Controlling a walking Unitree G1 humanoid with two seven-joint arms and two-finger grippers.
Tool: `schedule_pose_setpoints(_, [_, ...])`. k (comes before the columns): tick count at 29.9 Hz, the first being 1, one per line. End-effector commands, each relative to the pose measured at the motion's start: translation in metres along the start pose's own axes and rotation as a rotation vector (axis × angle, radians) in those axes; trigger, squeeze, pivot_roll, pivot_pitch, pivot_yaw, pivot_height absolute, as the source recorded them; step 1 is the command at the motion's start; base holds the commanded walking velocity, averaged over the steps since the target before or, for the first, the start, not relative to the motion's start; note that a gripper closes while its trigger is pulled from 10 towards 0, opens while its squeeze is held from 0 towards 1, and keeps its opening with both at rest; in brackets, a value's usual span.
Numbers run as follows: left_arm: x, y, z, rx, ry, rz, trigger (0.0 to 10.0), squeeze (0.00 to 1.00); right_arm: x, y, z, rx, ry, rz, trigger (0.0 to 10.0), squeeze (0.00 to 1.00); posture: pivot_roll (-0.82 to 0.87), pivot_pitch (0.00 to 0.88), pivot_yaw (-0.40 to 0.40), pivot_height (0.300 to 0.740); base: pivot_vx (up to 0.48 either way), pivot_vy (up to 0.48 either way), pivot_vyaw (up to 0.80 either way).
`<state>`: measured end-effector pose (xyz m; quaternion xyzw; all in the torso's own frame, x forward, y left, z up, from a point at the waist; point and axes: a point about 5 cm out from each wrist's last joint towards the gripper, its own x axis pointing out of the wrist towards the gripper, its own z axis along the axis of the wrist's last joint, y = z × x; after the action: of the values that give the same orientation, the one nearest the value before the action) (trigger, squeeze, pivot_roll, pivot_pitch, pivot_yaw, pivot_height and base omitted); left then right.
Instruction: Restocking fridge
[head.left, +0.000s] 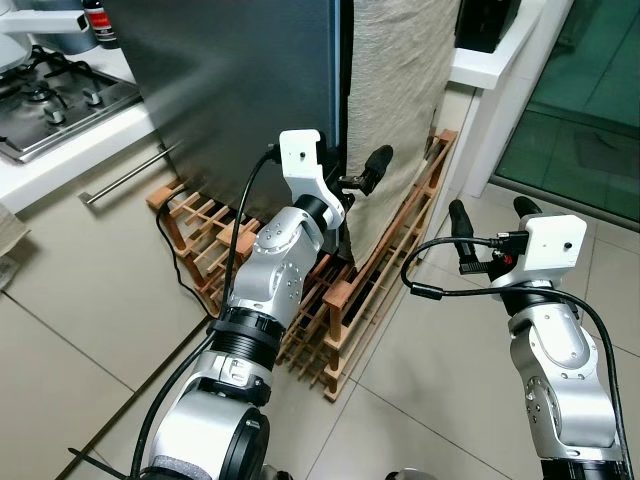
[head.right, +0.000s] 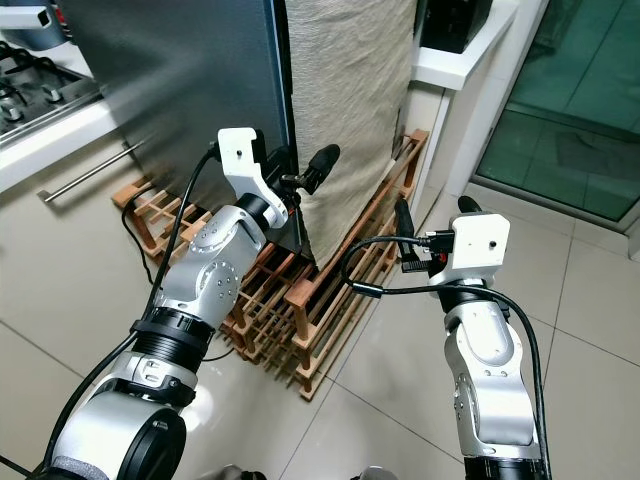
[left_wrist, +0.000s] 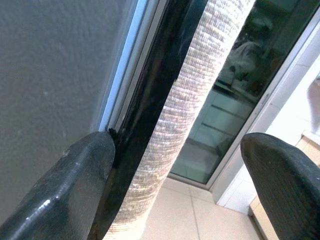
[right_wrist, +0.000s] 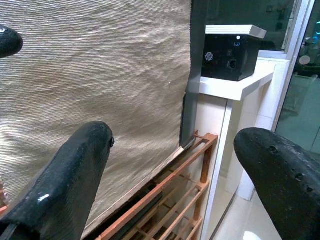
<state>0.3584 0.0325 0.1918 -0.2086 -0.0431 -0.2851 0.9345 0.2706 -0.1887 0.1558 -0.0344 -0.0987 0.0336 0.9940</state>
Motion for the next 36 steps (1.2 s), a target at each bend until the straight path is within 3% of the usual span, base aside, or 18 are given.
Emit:
schedule_pose_setpoints(1, [0.022, -0.055, 0.015, -0.055, -0.065, -0.166, 10.0, 0.00, 0.002, 0.003, 0.002, 0.012, 0.000, 0.015, 10.0, 0.00, -0.19, 0.043, 0.083, 0.740, 0.000, 0.000, 0.00])
schedule_pose_setpoints(8, [0.028, -0.073, 0.008, -0.031, -0.029, -0.257, 10.0, 0.00, 0.005, 0.007, 0.002, 0.018, 0.003, 0.037, 10.0, 0.00, -0.19, 0.038, 0.085, 0.740, 0.000, 0.000, 0.00])
schedule_pose_setpoints(16, [0.022, -0.106, 0.005, -0.213, -0.036, -0.455, 10.0, 0.00, 0.003, 0.010, -0.001, 0.031, 0.012, 0.031, 10.0, 0.00, -0.20, 0.038, 0.087, 0.740, 0.000, 0.000, 0.00])
schedule_pose_setpoints(24, [0.015, -0.121, 0.007, -0.282, -0.044, -0.584, 10.0, 0.00, 0.003, 0.011, -0.002, 0.037, 0.016, 0.028, 10.0, 0.00, -0.21, 0.038, 0.090, 0.740, 0.000, 0.000, 0.00])
schedule_pose_setpoints(26, [0.009, -0.127, 0.012, -0.304, -0.058, -0.662, 10.0, 0.00, 0.002, 0.010, -0.003, 0.039, 0.018, 0.023, 10.0, 0.00, -0.20, 0.040, 0.090, 0.740, 0.000, 0.000, 0.00])
schedule_pose_setpoints(33, [0.003, -0.127, 0.017, -0.295, -0.063, -0.712, 10.0, 0.00, 0.002, 0.009, -0.005, 0.038, 0.027, 0.019, 10.0, 0.00, -0.19, 0.040, 0.086, 0.740, 0.000, 0.000, 0.00])
schedule_pose_setpoints(36, [0.006, -0.107, 0.023, -0.189, -0.081, -0.610, 10.0, 0.00, 0.005, 0.010, -0.004, 0.039, 0.017, 0.011, 10.0, 0.00, -0.19, 0.039, 0.085, 0.740, 0.000, 0.000, 0.00])
